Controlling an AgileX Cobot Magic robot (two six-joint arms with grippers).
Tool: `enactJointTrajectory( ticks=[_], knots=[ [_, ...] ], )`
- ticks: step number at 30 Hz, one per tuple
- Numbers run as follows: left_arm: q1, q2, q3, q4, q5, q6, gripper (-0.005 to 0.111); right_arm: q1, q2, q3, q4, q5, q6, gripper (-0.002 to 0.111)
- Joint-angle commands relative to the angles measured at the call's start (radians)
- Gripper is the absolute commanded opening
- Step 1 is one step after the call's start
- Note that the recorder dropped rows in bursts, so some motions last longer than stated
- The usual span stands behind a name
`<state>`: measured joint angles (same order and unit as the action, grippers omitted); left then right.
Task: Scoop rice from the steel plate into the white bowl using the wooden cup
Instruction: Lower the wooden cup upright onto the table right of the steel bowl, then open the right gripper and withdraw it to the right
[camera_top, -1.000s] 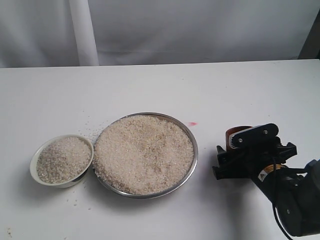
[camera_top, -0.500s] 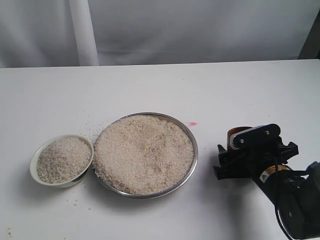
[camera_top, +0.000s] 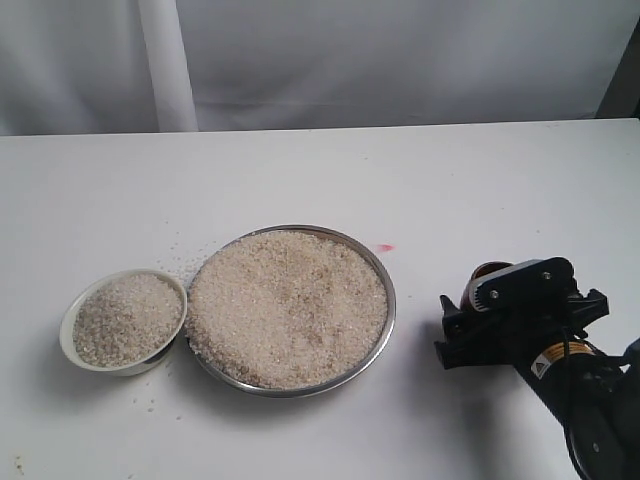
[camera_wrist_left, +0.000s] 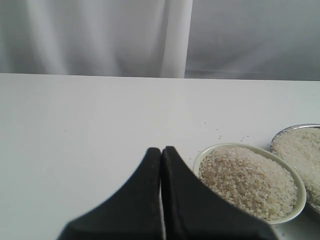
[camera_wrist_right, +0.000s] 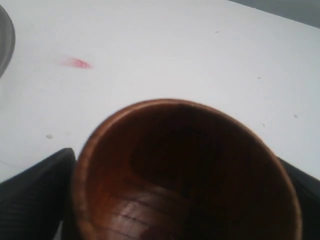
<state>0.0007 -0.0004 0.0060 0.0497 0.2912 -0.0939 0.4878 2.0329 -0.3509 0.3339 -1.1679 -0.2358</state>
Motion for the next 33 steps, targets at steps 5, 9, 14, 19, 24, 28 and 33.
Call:
enactJointTrajectory(
  ticks=[5, 9, 14, 19, 24, 28, 33],
  knots=[
    [-0.005, 0.000, -0.006, -0.006, -0.007, -0.002, 0.000, 0.002, -0.048, 0.006, -0.014, -0.024, -0.003, 0.096],
    [-0.005, 0.000, -0.006, -0.006, -0.007, -0.002, 0.000, 0.002, -0.126, 0.006, -0.014, 0.002, -0.003, 0.096],
    [-0.005, 0.000, -0.006, -0.006, -0.007, -0.002, 0.000, 0.002, -0.247, 0.006, -0.014, 0.055, -0.003, 0.096],
    [-0.005, 0.000, -0.006, -0.006, -0.007, -0.002, 0.000, 0.041, -0.379, 0.017, 0.021, 0.087, -0.034, 0.096],
    [-0.005, 0.000, -0.006, -0.006, -0.007, -0.002, 0.000, 0.122, -0.593, 0.093, 0.093, 0.072, -0.106, 0.096],
    [-0.005, 0.000, -0.006, -0.006, -0.007, -0.002, 0.000, 0.216, -0.798, 0.192, 0.212, 0.058, -0.160, 0.096],
    [-0.005, 0.000, -0.006, -0.006, -0.007, -0.002, 0.000, 0.281, -0.940, 0.287, 0.290, 0.022, -0.160, 0.094]
  ],
)
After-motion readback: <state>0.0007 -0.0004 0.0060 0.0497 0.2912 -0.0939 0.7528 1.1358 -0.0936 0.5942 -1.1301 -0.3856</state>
